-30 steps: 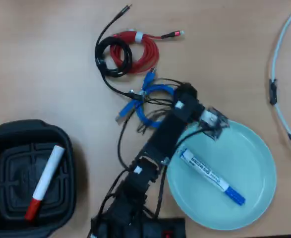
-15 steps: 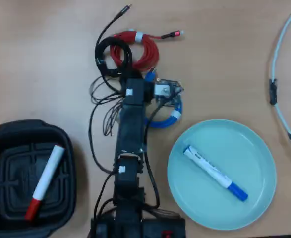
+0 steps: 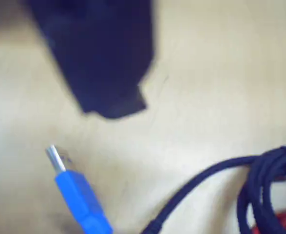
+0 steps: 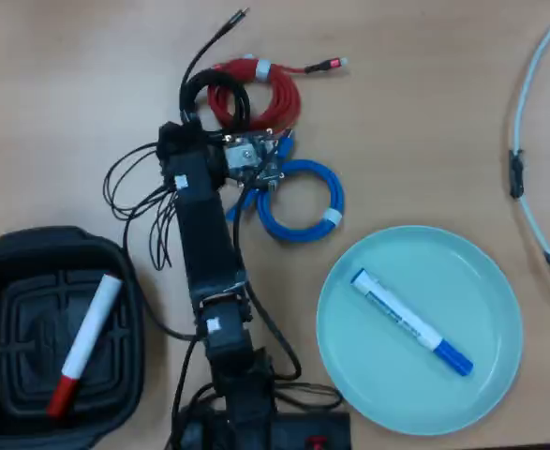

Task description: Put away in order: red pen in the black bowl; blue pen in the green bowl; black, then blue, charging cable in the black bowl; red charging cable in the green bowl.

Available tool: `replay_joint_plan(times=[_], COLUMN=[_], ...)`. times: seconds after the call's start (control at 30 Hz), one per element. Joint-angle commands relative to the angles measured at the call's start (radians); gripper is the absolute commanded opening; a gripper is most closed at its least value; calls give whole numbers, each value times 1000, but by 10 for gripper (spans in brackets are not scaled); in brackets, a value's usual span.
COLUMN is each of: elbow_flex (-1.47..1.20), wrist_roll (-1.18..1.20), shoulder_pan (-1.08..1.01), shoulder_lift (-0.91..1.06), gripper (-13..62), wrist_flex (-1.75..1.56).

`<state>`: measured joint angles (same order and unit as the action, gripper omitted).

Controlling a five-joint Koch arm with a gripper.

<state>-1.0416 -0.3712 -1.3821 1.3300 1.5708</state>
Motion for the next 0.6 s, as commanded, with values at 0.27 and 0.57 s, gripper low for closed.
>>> replay_joint_plan(times=[0.27,0.57], elbow_flex=[123,147], wrist_roll=[74,227], shoulder_pan=[-2,-31], shoulder_lift=[-133,-232], gripper=[566,565], wrist_flex=[-209,-299])
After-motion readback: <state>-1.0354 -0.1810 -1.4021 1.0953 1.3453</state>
